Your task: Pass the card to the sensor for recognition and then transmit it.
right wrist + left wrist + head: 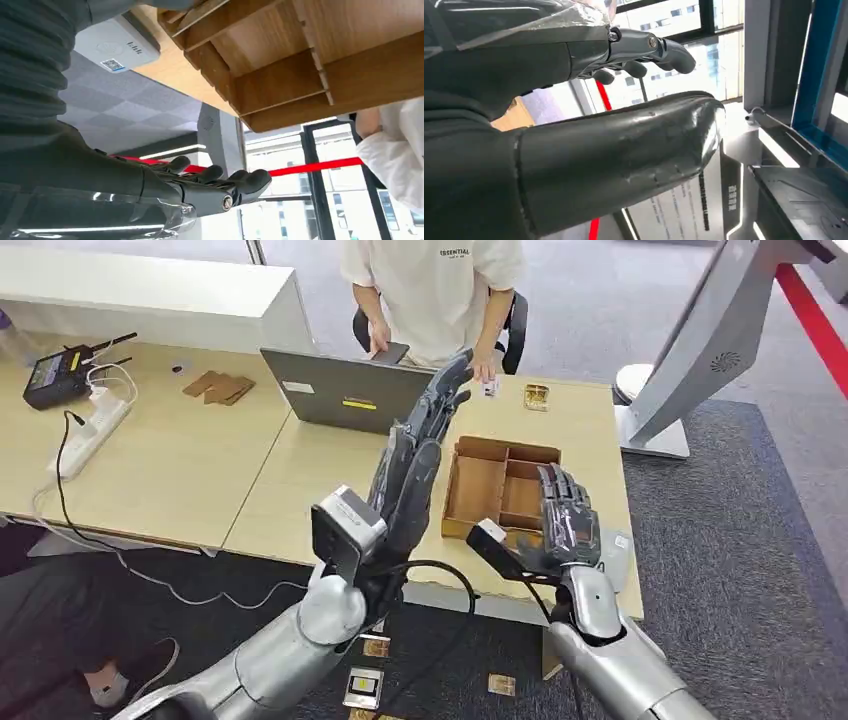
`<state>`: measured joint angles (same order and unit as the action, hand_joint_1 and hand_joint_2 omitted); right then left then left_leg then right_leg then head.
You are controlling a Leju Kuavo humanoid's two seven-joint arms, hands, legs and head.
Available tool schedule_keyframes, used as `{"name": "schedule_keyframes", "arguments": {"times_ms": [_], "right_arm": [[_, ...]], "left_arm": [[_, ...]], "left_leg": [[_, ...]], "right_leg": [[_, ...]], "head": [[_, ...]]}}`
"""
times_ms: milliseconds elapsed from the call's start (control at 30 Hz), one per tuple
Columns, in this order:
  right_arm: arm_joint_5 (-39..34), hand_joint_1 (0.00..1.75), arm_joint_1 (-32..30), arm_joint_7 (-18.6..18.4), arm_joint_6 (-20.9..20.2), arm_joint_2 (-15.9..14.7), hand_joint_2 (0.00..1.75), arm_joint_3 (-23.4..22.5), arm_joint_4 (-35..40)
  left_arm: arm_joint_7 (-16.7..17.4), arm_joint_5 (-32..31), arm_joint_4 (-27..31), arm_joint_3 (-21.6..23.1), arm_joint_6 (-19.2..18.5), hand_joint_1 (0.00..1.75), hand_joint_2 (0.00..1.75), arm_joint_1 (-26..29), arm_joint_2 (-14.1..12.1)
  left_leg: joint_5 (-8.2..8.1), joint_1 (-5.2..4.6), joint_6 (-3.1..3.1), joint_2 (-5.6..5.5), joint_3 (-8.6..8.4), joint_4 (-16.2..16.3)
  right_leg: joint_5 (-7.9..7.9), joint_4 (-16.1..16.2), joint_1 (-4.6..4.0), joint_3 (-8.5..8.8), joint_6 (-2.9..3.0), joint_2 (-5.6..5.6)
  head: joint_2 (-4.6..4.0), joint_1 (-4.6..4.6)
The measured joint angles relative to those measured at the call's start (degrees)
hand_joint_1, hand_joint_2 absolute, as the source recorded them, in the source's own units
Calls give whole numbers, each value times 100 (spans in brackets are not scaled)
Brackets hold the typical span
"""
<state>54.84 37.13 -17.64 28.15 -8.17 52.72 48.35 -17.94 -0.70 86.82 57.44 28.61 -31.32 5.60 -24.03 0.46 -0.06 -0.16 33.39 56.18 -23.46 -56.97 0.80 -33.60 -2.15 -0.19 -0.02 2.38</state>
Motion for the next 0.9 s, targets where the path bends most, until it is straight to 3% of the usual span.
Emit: {"name": "schedule_keyframes", "arguments": {"times_ms": [900], "right_arm": [[98, 0, 233, 131, 63, 324, 175, -7, -903]], "left_arm": [[-149, 153, -142, 24, -79, 0, 0, -26, 109]], "left_leg": [[0, 1, 0, 1, -1, 0]], "right_leg": [[0, 0, -1, 0, 0, 1]], "head": [[0, 2]]}}
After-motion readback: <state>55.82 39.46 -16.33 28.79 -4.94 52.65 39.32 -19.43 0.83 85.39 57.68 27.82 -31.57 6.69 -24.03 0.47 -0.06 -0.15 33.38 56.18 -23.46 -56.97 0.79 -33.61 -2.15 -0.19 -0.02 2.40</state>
